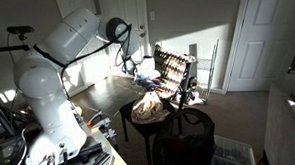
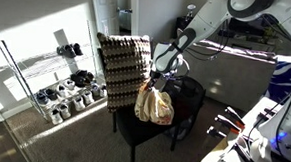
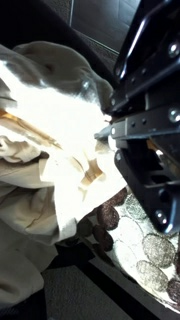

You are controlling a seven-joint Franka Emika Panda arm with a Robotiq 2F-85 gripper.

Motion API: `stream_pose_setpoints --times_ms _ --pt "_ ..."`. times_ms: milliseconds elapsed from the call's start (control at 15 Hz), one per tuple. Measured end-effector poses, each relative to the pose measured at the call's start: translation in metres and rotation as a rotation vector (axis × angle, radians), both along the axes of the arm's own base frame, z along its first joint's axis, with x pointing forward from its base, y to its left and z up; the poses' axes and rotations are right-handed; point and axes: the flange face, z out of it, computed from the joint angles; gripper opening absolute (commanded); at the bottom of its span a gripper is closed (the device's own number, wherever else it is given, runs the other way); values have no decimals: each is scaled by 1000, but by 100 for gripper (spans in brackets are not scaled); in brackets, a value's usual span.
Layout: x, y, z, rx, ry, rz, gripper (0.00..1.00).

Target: Put the peach shirt in the laundry basket

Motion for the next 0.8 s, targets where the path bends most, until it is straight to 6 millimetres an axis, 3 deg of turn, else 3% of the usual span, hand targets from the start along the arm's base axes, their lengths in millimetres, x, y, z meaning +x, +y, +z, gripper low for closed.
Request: stream_pose_setpoints --times_ms 333,800 --pt "-36 -17 61 -23 0 20 2" --pt "-70 -86 144 -58 -164 -88 2"
